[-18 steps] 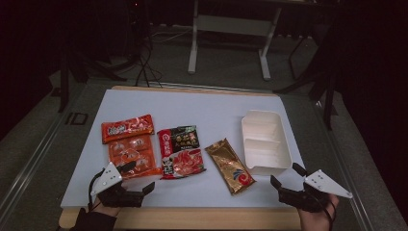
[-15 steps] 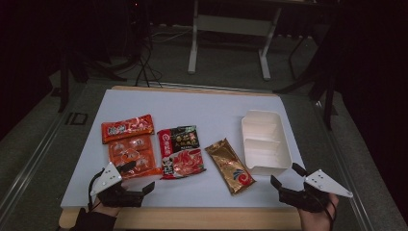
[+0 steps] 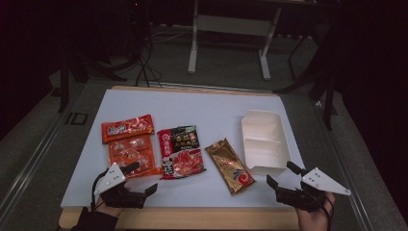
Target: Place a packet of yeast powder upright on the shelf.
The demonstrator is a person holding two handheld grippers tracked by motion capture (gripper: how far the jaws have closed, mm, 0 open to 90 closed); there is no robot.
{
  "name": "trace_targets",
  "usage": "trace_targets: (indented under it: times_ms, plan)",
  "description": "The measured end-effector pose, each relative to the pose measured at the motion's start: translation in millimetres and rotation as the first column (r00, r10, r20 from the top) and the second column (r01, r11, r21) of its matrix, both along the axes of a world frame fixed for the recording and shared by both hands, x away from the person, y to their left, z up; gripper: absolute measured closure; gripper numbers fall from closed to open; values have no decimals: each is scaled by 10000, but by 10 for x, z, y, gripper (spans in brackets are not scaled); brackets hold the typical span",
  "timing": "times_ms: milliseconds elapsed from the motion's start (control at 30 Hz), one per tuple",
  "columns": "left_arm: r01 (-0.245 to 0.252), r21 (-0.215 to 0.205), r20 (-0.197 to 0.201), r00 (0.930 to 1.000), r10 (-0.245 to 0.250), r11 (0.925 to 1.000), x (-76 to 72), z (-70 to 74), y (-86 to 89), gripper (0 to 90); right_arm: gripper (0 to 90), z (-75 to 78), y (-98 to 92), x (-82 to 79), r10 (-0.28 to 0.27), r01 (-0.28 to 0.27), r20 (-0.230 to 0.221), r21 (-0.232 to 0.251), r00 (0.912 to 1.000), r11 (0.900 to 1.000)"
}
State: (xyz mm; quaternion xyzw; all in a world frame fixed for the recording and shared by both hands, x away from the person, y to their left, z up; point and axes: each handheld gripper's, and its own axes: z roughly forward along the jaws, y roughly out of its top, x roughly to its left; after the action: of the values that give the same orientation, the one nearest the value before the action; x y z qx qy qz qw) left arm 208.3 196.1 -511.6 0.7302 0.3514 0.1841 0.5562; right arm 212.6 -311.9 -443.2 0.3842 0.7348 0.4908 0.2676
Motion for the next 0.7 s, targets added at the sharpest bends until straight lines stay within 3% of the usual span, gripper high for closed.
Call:
trace_targets:
  times_ms: [167, 333, 433, 567, 700]
  plan:
    - [66, 44, 70, 10000, -66, 10000, -12, 7, -11, 22, 137, 95, 47, 19, 288, -282, 242, -234, 9993, 9993]
    - [2, -19, 32, 10000, -2, 10000, -9, 5, -7, 23, 129, 208, 110, 89, 357, -358, -24, -80, 9994, 9993]
    - [-16, -4, 3, 10000, 16, 10000, -6, -1, -10, 23, 132, 285, 150, 137, 373, -372, 86, -96, 9993, 9993]
    - [-26, 3, -36, 10000, 26, 10000, -4, -5, -17, 23, 153, 378, 190, 230, 436, -428, -348, 218, 9984, 9988]
    - [-18, 27, -39, 10000, 18, 10000, -4, -5, -14, 23, 145, 443, 268, 317, 466, -469, -262, -87, 9986, 9989]
